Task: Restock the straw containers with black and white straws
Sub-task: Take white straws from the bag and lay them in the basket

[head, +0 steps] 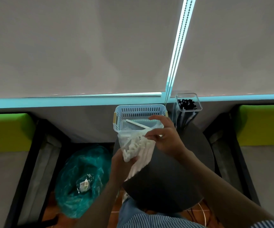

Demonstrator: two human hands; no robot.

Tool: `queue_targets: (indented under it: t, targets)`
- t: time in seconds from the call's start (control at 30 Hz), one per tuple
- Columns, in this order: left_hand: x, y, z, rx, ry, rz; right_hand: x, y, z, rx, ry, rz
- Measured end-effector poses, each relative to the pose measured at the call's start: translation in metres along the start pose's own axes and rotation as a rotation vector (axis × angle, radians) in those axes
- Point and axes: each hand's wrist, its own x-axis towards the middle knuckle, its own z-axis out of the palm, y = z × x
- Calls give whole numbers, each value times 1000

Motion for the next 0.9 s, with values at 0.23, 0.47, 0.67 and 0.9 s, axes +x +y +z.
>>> queue_targets:
  t: [0.23,0.47,0.67,0.9]
  targets:
    - [10,-8,-10,-15,-33,-76,1,-15,-9,-190,-194,-179]
    - [15,-6,-11,7,-100,-97,36,-55,-21,-48,-611,78]
    - [17,-5,-9,67,-171,-67,36,-51,15,-293,-759,108]
    - [28,-2,-4,84,-249,-60,22,-43,51,-455,-729,-21]
